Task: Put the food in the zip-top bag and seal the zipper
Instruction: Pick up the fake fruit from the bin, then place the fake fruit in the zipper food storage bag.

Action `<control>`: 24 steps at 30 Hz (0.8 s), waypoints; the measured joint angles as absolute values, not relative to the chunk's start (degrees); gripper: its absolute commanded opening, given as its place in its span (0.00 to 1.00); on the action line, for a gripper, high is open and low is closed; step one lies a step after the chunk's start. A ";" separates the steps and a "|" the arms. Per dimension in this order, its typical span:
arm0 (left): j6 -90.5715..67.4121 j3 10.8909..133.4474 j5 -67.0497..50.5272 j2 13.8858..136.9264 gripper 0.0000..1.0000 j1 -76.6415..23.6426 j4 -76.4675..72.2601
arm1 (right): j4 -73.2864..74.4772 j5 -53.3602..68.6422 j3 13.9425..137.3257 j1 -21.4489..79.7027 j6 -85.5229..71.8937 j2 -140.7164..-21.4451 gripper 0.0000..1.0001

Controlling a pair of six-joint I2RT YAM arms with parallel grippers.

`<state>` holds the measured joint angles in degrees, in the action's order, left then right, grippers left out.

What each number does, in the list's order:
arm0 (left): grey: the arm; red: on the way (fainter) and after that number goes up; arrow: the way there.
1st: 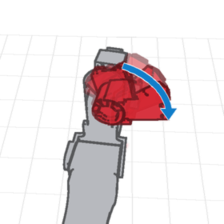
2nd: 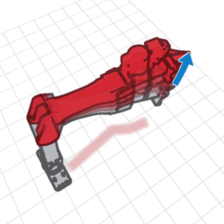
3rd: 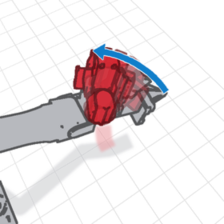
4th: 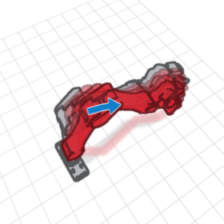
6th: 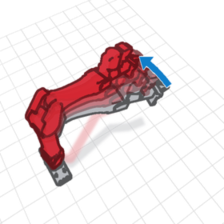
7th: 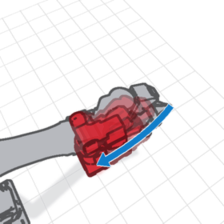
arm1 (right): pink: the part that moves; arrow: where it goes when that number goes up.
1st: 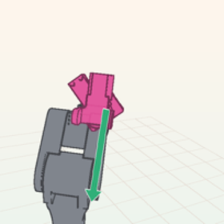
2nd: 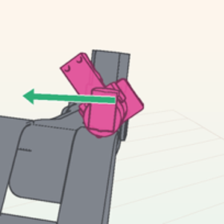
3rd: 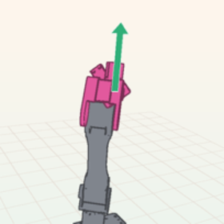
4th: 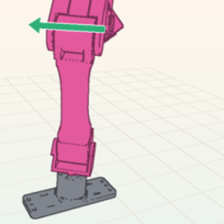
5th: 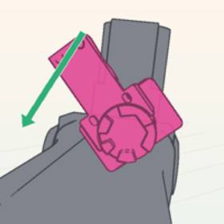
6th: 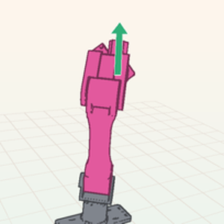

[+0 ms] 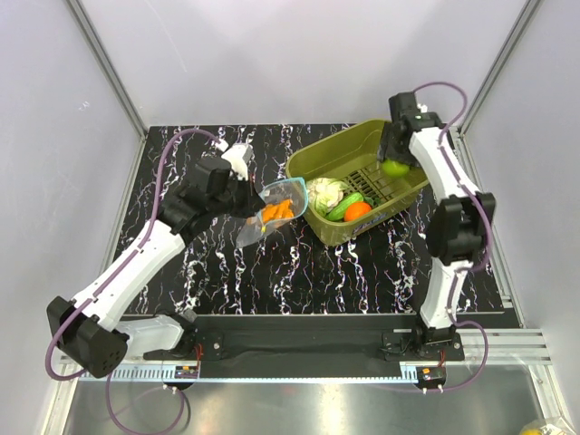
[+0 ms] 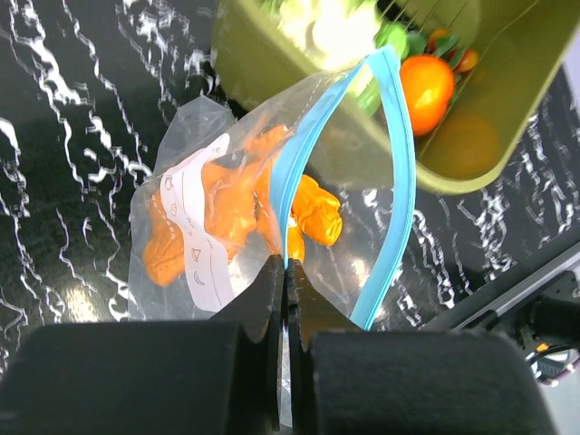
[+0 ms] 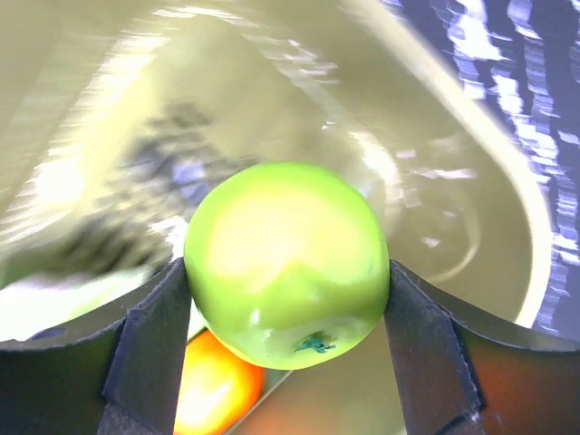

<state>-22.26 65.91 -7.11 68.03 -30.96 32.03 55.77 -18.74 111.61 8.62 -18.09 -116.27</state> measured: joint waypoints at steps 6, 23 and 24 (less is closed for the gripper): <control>-22.33 69.41 -7.31 69.60 0.00 -30.87 32.12 | 50.85 -5.74 107.85 13.72 -19.00 -102.41 0.58; -28.38 73.80 -11.90 72.44 0.00 -29.36 33.91 | 35.20 21.08 95.44 34.11 -23.05 -90.54 0.50; -28.99 73.80 -12.36 72.44 0.00 -29.10 33.69 | 35.16 21.45 95.15 34.81 -23.24 -90.63 0.50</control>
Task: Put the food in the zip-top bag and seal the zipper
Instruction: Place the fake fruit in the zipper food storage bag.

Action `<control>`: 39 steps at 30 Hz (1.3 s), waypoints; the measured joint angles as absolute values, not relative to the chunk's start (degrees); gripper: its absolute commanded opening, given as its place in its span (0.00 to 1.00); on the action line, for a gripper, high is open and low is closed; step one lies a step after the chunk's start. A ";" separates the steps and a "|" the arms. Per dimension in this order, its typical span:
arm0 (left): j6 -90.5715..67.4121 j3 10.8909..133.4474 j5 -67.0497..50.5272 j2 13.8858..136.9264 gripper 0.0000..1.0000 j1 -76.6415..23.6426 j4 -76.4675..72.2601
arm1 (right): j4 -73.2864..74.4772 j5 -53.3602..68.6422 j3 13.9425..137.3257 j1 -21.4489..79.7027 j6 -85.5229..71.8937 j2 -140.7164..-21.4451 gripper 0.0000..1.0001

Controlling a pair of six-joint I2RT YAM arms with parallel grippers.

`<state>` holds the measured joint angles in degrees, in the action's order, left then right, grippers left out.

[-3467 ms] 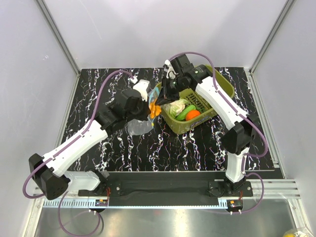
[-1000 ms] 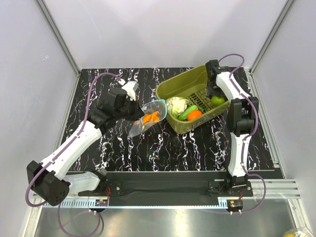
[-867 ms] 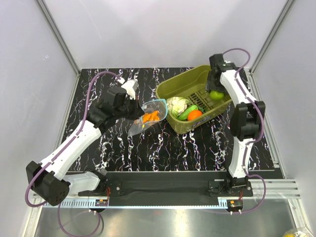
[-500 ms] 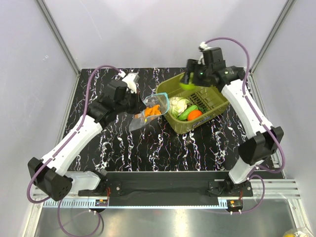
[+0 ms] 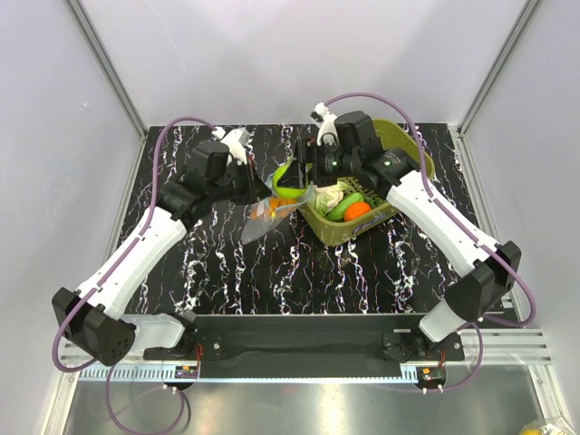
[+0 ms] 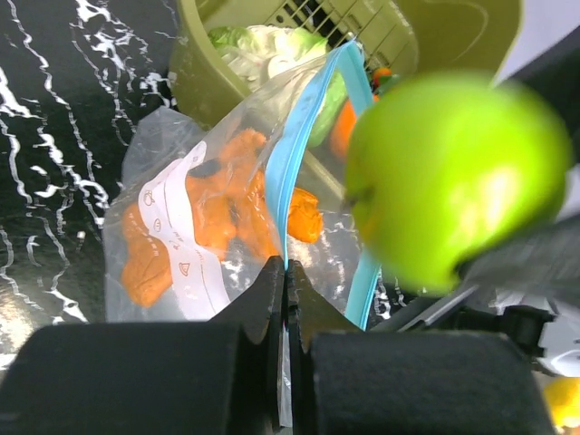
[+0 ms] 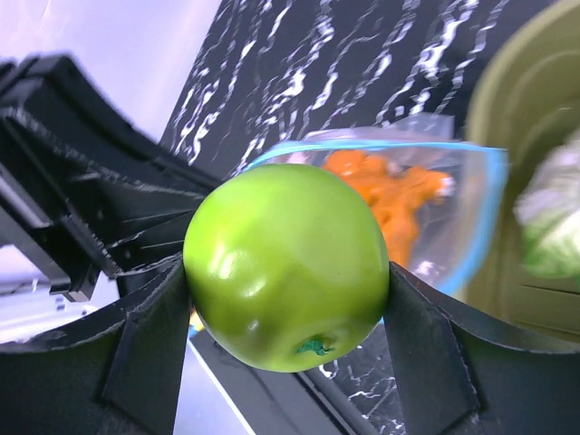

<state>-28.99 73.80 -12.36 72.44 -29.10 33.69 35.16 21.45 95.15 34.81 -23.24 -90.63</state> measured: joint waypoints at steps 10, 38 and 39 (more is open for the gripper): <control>-31.77 72.55 -14.52 70.15 0.00 -27.03 32.73 | 33.52 22.26 94.59 37.91 -23.81 -93.43 0.53; -38.02 61.25 -28.14 65.21 0.00 -20.56 20.01 | 34.61 17.91 94.32 40.82 -22.52 -95.77 0.78; -38.02 61.25 -28.49 65.21 0.00 -20.51 19.62 | 35.27 16.93 94.54 40.60 -22.70 -95.39 0.74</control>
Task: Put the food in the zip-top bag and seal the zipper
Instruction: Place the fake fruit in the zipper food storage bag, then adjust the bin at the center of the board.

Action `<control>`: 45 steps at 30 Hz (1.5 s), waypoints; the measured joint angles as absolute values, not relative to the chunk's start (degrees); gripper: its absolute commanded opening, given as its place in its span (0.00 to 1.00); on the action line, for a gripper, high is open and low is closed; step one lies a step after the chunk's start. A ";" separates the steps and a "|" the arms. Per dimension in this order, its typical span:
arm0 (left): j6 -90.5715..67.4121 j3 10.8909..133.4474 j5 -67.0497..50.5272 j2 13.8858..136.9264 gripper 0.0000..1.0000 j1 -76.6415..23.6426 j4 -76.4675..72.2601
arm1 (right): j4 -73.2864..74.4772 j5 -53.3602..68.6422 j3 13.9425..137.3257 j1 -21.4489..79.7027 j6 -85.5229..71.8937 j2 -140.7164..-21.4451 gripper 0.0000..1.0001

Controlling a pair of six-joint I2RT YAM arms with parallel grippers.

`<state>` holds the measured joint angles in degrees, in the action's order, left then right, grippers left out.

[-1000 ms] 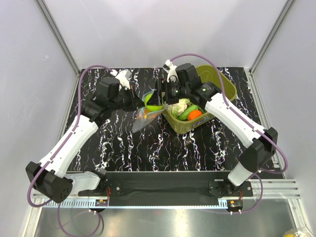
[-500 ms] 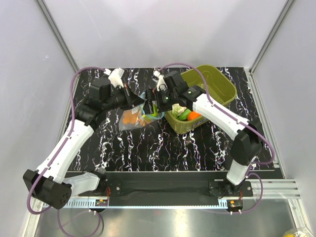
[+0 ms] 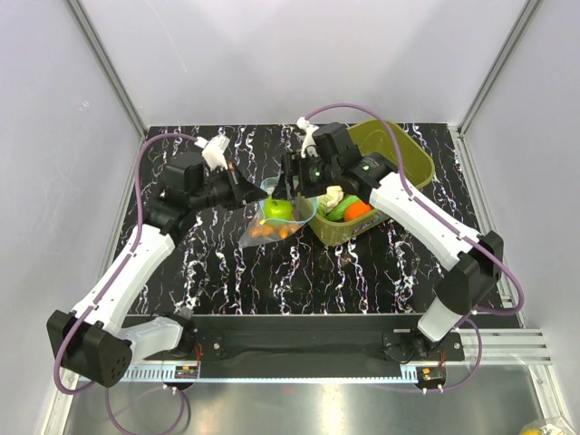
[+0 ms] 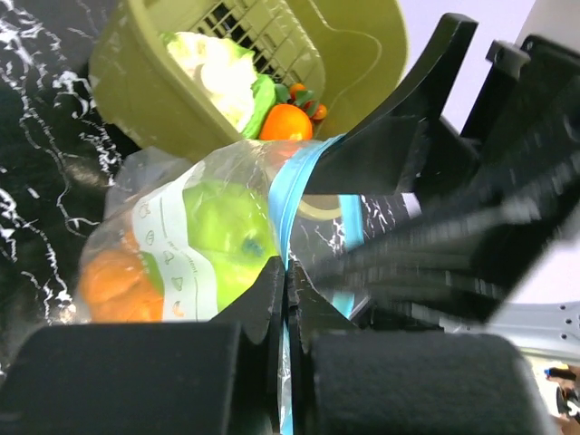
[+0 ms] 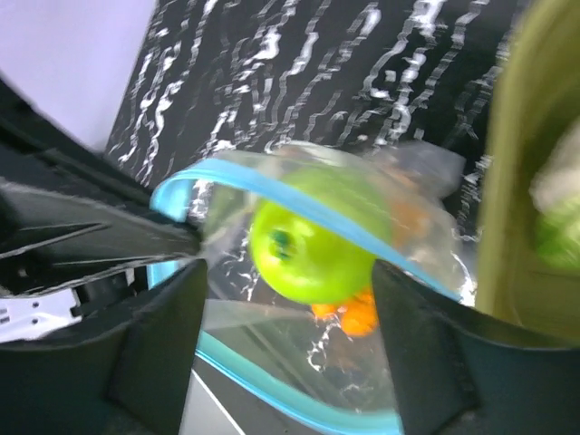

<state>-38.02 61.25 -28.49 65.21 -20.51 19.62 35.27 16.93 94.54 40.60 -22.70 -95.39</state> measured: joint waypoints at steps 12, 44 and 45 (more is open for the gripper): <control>-37.80 61.23 -30.98 64.97 0.00 -20.16 16.99 | 46.61 5.39 98.35 36.14 -25.58 -92.79 0.60; -24.14 60.27 -31.55 79.75 0.00 -11.79 29.76 | 56.38 14.57 117.93 26.52 -19.46 -115.74 0.65; -24.27 60.27 -31.88 80.25 0.00 -10.44 29.71 | 56.31 14.17 116.86 24.49 -19.46 -115.42 0.62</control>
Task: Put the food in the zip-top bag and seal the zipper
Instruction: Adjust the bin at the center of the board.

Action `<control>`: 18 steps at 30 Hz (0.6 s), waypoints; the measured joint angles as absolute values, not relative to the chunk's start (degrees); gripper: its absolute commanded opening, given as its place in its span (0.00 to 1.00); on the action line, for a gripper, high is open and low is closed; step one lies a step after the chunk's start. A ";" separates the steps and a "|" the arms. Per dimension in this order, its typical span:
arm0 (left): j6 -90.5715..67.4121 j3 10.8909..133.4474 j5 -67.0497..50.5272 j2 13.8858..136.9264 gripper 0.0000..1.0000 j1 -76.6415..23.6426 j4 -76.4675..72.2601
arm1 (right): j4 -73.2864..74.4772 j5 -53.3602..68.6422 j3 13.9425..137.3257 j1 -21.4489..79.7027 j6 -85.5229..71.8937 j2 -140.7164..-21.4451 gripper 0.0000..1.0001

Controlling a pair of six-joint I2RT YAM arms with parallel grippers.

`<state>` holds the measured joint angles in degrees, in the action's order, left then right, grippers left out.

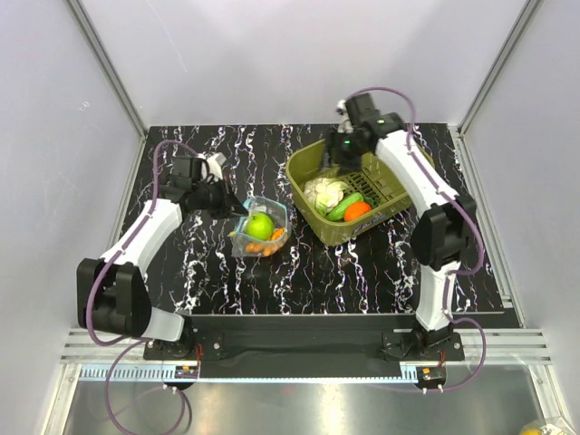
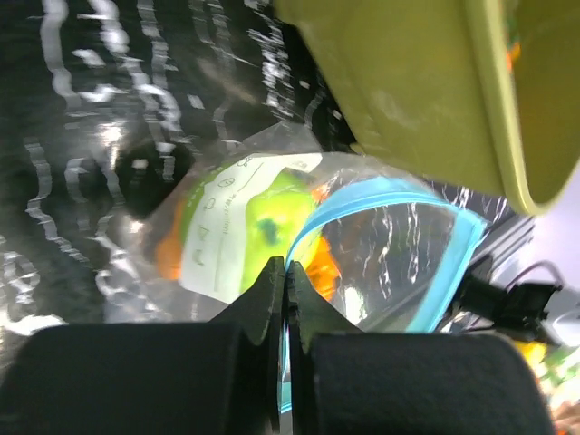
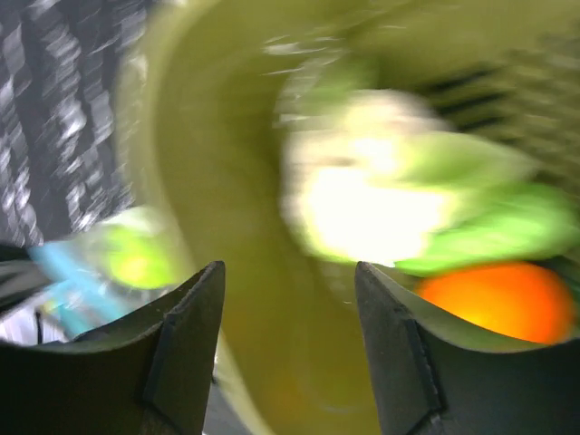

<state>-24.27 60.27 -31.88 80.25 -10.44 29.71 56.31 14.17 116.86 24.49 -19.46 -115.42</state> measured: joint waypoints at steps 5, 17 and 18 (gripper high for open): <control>-25.78 63.94 -33.28 83.18 0.00 -4.56 32.80 | 62.19 9.91 115.02 16.64 -19.97 -114.80 0.59; -25.74 76.03 -35.57 85.62 0.00 -3.66 43.88 | 74.87 3.18 89.82 15.16 -20.71 -94.17 0.50; -25.82 76.03 -35.83 86.00 0.00 -3.64 44.16 | 75.77 2.55 89.67 14.41 -20.82 -93.10 0.52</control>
